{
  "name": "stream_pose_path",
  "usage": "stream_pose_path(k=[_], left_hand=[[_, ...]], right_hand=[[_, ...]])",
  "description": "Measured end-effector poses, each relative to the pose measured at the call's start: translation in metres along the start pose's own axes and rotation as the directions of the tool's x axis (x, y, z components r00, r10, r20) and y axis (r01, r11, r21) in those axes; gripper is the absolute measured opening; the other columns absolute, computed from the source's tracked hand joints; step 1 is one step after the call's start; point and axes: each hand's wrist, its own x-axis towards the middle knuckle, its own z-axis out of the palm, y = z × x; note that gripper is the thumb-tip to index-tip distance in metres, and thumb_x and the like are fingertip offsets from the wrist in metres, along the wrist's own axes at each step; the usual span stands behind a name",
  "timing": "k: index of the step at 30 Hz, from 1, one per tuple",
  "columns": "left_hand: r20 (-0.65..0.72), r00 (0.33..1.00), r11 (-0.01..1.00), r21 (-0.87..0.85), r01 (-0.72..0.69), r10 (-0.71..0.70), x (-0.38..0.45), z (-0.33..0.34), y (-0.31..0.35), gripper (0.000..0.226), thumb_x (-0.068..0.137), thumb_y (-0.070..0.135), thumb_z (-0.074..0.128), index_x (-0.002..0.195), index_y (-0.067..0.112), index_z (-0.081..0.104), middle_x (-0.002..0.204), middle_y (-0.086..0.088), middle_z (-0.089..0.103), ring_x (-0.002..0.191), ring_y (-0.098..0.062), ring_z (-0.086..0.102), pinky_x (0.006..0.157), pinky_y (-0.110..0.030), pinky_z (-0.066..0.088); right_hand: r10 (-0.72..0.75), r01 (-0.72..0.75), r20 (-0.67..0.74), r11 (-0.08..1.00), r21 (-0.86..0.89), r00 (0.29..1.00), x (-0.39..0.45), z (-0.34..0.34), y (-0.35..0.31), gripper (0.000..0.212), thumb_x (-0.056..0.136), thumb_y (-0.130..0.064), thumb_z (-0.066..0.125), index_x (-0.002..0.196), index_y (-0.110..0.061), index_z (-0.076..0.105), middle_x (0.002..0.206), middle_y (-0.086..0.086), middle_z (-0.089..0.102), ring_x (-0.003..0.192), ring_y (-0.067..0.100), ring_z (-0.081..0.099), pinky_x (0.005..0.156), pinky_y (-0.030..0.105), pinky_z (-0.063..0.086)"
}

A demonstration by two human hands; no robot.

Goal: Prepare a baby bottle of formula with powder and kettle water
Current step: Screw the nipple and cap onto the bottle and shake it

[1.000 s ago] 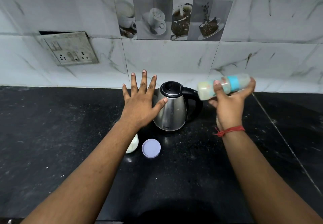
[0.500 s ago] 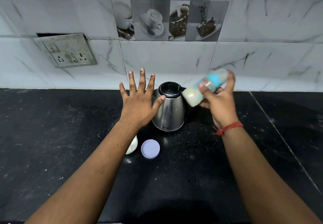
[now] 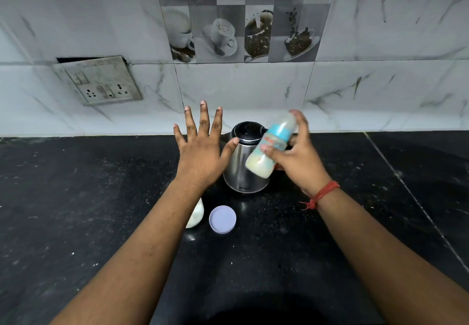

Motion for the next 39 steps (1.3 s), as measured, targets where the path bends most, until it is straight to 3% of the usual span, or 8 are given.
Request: stream_pose_path(k=[4, 8, 13, 22, 26, 31, 35, 39], left_hand=[[0.01, 1.0, 1.0, -0.014, 0.012, -0.011, -0.001, 0.004, -0.005, 0.085, 0.093, 0.079, 0.005, 0.163, 0.035, -0.011, 0.17, -0.003, -0.026, 0.155, -0.035, -0.029, 0.123, -0.069, -0.006], [0.001, 1.0, 1.0, -0.014, 0.001, -0.001, 0.002, 0.006, -0.006, 0.083, 0.094, 0.077, 0.007, 0.163, 0.034, -0.01, 0.171, -0.004, -0.024, 0.155, -0.035, -0.027, 0.123, -0.069, -0.005], [-0.001, 1.0, 1.0, -0.019, 0.008, -0.008, 0.003, 0.008, -0.007, 0.084, 0.092, 0.078, 0.005, 0.163, 0.034, -0.01, 0.171, -0.003, -0.025, 0.155, -0.035, -0.027, 0.123, -0.069, -0.004], [-0.004, 1.0, 1.0, -0.014, -0.001, 0.001, 0.004, 0.005, -0.004, 0.087, 0.09, 0.082, -0.001, 0.163, 0.034, -0.01, 0.171, -0.004, -0.024, 0.155, -0.035, -0.027, 0.122, -0.068, -0.005], [-0.007, 1.0, 1.0, -0.014, -0.004, 0.003, 0.005, 0.005, -0.003, 0.086, 0.091, 0.079, 0.0, 0.163, 0.034, -0.01, 0.171, -0.004, -0.024, 0.155, -0.035, -0.026, 0.123, -0.068, -0.004], [-0.002, 1.0, 1.0, -0.025, 0.007, -0.008, 0.006, 0.004, -0.005, 0.085, 0.092, 0.079, 0.004, 0.163, 0.034, -0.01, 0.171, -0.004, -0.023, 0.155, -0.035, -0.026, 0.123, -0.068, -0.005], [-0.005, 1.0, 1.0, -0.024, 0.004, -0.004, 0.007, 0.002, -0.004, 0.082, 0.095, 0.076, 0.009, 0.163, 0.034, -0.01, 0.171, -0.004, -0.023, 0.156, -0.036, -0.026, 0.123, -0.068, -0.004], [-0.018, 1.0, 0.998, -0.06, -0.003, 0.001, 0.01, -0.001, -0.001, 0.083, 0.093, 0.077, 0.008, 0.163, 0.035, -0.009, 0.172, -0.003, -0.023, 0.156, -0.035, -0.026, 0.122, -0.066, -0.007]], right_hand=[[-0.021, 0.111, -0.383, 0.971, 0.213, 0.923, 0.005, -0.005, -0.009, 0.095, 0.081, -0.016, 0.08, 0.149, -0.041, 0.018, 0.12, 0.003, 0.066, 0.102, 0.015, 0.072, 0.088, 0.053, 0.06], [-0.049, 0.05, 0.013, 0.991, -0.121, 0.999, -0.002, 0.002, -0.003, 0.097, 0.077, -0.016, 0.086, 0.145, -0.052, 0.027, 0.111, -0.004, 0.071, 0.092, 0.006, 0.073, 0.09, 0.038, 0.059], [-0.03, 0.149, -0.41, 0.954, 0.26, 0.911, 0.011, -0.011, -0.018, 0.093, 0.081, -0.011, 0.079, 0.148, -0.04, 0.021, 0.118, 0.004, 0.066, 0.1, 0.011, 0.072, 0.092, 0.05, 0.058], [-0.001, 0.111, -0.475, 0.973, 0.203, 0.88, 0.023, -0.015, -0.022, 0.097, 0.081, -0.018, 0.079, 0.15, -0.041, 0.015, 0.116, 0.001, 0.067, 0.091, 0.009, 0.073, 0.087, 0.049, 0.061], [-0.019, 0.015, -0.073, 0.999, -0.05, 0.997, 0.008, 0.001, -0.011, 0.097, 0.074, -0.022, 0.084, 0.14, -0.06, 0.025, 0.11, 0.0, 0.071, 0.095, 0.012, 0.073, 0.093, 0.047, 0.058], [-0.007, 0.199, -0.499, 0.922, 0.333, 0.867, 0.021, -0.009, -0.022, 0.096, 0.078, -0.021, 0.08, 0.146, -0.043, 0.017, 0.126, 0.009, 0.062, 0.1, 0.015, 0.072, 0.087, 0.053, 0.06], [-0.03, 0.027, -0.085, 0.999, -0.033, 0.996, 0.014, -0.001, -0.007, 0.092, 0.083, -0.01, 0.079, 0.144, -0.048, 0.021, 0.117, 0.005, 0.068, 0.099, 0.016, 0.071, 0.095, 0.045, 0.057], [0.028, 0.117, -0.454, 0.951, 0.288, 0.891, 0.026, -0.014, -0.018, 0.088, 0.084, -0.017, 0.076, 0.147, -0.037, 0.018, 0.12, 0.003, 0.063, 0.099, 0.015, 0.072, 0.091, 0.058, 0.057]])
